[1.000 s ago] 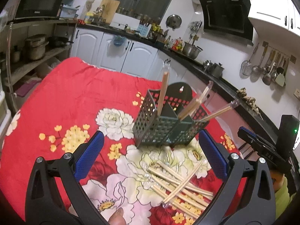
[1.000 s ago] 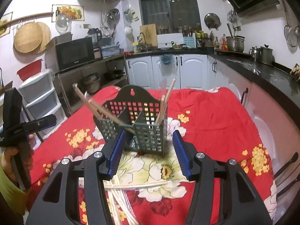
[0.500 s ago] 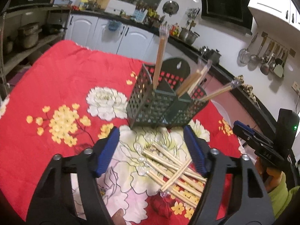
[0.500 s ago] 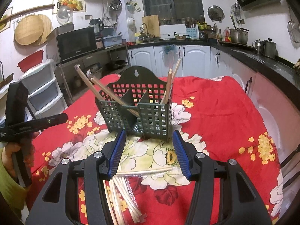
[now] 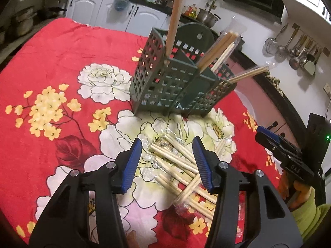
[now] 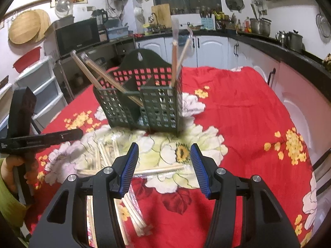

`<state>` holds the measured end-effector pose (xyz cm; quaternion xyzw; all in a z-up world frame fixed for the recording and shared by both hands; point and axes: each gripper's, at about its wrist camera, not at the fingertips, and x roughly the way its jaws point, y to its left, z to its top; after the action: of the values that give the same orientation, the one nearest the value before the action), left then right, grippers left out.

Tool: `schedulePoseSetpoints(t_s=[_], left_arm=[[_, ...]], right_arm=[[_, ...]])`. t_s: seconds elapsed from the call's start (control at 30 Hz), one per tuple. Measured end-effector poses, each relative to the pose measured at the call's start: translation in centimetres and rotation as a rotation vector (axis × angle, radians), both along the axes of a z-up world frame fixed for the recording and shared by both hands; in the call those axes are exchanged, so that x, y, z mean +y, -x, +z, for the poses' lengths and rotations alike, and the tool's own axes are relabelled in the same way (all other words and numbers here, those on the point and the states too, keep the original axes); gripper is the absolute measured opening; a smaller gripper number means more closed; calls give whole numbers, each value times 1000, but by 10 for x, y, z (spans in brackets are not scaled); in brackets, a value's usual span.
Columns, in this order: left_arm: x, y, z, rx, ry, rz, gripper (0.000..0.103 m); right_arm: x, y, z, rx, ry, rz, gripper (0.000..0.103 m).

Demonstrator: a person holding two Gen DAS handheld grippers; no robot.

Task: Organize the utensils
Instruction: 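Move both open grippers down onto the wrapped chopstick pile, then close both grippers on a wrapped chopstick each in the pile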

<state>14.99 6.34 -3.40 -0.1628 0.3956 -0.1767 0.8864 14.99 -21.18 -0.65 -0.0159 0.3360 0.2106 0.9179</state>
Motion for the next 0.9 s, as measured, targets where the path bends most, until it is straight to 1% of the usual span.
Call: schedulePoseSetpoints(t_s=[0.23, 0.37, 0.43, 0.5, 0.6, 0.67, 0.73, 0.83, 0.9], left_arm=[[0, -17, -17, 54, -12, -9, 39], [0, -26, -20, 70, -13, -14, 36], [-1, -31, -22, 78, -17, -15, 34], [-1, -34, -24, 84, -18, -19, 28], [-2, -38, -31, 103, -24, -25, 24], [-2, -40, -36, 116, -19, -26, 21], [-2, -42, -39, 121, -14, -25, 21], [-2, -44, -40, 122, -9, -25, 20], [-2, -45, -40, 123, -11, -24, 18]], right_arm=[[-5, -16, -23, 72, 12, -25, 49], [-8, -30, -37, 137, -6, -28, 45], [-9, -36, -43, 169, -12, -33, 44], [-10, -43, -51, 204, -24, -41, 42], [-14, -51, -59, 250, -52, -53, 39], [-16, -54, -64, 271, -69, -54, 34], [-17, -56, -65, 275, -80, -59, 30], [-19, -60, -67, 288, -103, -64, 29], [-18, -63, -67, 286, -100, -67, 22]])
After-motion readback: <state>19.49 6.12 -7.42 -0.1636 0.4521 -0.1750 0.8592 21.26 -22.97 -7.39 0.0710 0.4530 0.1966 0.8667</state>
